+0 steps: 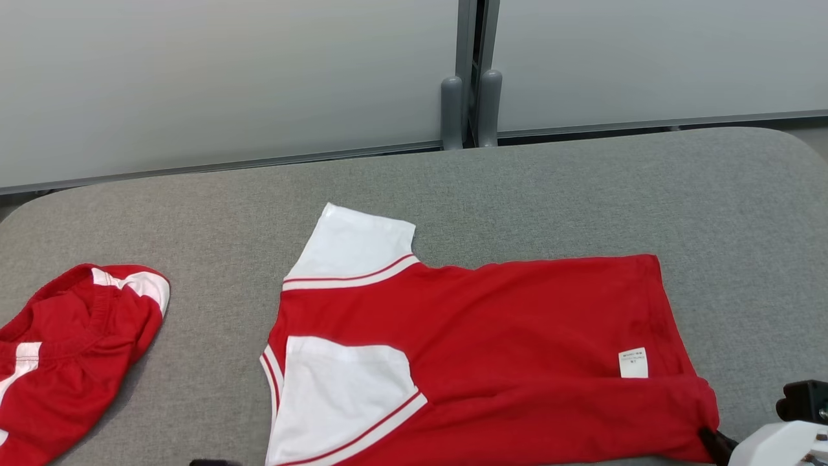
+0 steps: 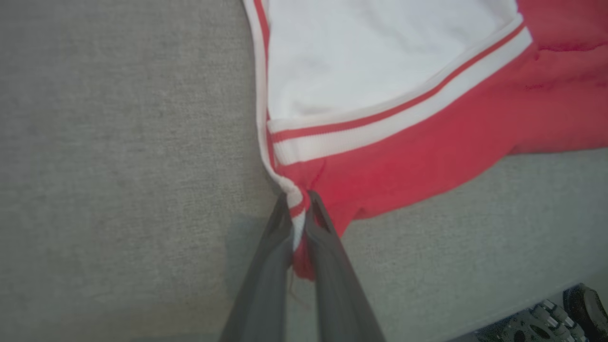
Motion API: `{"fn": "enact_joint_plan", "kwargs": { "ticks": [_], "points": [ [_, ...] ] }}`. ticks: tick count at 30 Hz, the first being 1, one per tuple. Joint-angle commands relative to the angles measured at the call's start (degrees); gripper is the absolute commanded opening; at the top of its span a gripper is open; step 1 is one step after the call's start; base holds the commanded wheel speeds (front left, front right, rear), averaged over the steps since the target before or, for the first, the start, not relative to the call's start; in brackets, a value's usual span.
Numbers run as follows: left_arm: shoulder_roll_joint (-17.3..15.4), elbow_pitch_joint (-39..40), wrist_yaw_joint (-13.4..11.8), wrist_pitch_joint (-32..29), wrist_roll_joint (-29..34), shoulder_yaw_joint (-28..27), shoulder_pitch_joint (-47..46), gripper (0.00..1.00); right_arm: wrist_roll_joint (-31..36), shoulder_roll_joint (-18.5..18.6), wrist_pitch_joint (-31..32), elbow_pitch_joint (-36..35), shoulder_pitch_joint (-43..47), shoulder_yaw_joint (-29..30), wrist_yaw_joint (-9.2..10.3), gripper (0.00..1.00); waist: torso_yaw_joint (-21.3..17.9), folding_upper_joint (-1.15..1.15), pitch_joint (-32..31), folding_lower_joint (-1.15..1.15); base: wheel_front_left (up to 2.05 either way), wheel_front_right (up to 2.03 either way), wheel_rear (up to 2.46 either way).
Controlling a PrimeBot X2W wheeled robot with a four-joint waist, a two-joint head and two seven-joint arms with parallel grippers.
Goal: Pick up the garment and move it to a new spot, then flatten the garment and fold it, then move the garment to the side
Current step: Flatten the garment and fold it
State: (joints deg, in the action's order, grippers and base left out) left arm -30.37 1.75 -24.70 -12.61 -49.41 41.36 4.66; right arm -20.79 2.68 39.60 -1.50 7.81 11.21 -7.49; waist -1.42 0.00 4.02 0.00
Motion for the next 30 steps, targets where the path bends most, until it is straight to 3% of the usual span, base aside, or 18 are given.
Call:
{"fn": "enact_joint_plan", "kwargs": {
  "ticks": [1,5,11,12,13,14,15,23,27,30],
  "points": [
    [-0.88,0.94,-0.84,-0.15,-0.04,0.02,1.1,0.0,-0.36,0.43,0.46,0.02,0.97,0.28,-0.01,0.0,-0.01,0.0,-0.07,0.0,0.0,0.0,0.0],
    [-0.86,2.05,-2.17,0.99,0.53,-0.45,2.31,0.0,2.55,0.41,1.62,0.51,2.03,1.01,-0.01,0.0,0.31,0.0,-0.33,0.0,0.0,0.0,0.0],
    [-0.65,0.51,-1.91,1.87,0.59,-0.87,1.17,0.0,3.62,0.43,1.06,1.42,1.5,0.7,-0.01,0.0,0.53,0.0,-1.02,0.0,0.0,0.0,0.0],
    [-0.69,0.16,-1.99,1.64,0.52,-0.82,1.15,0.0,3.56,0.43,0.92,1.49,1.3,0.65,-0.01,0.16,0.48,0.0,-1.13,0.0,0.0,0.0,0.0],
    [-0.64,-0.02,-1.92,1.41,0.23,-0.7,1.16,0.0,3.37,0.42,1.3,1.69,1.36,0.34,-0.01,0.69,0.43,0.0,-1.27,0.0,0.0,0.0,0.0],
    [-0.68,0.0,-1.77,1.3,0.26,-0.65,1.05,0.6,2.85,0.41,1.83,1.91,1.6,0.25,-0.01,1.0,0.4,0.0,-1.4,0.0,0.0,0.0,0.0],
    [-0.68,0.01,-1.76,1.3,0.22,-0.65,1.0,1.0,2.47,0.43,2.12,1.92,1.76,0.13,-0.01,1.0,0.36,0.0,-1.51,0.0,0.0,0.0,0.0],
    [-2.24,3.86,-3.96,3.1,-0.57,-5.0,0.36,1.0,2.01,0.39,-2.36,-2.62,0.46,1.86,-0.02,1.0,0.12,0.0,-2.2,0.0,0.0,0.0,0.0],
    [-2.26,3.89,-1.91,5.19,-0.96,-8.1,-4.15,1.0,2.6,0.33,-4.54,-4.49,-1.95,2.2,-0.01,1.0,0.19,0.0,-1.47,0.0,0.0,0.0,0.0],
    [-1.32,0.32,1.31,4.7,0.42,-7.52,-11.43,1.0,3.59,0.34,-4.47,-4.33,-5.7,0.3,-0.02,1.0,-0.47,0.0,0.25,0.0,0.0,0.0,0.0]
  ]
}}
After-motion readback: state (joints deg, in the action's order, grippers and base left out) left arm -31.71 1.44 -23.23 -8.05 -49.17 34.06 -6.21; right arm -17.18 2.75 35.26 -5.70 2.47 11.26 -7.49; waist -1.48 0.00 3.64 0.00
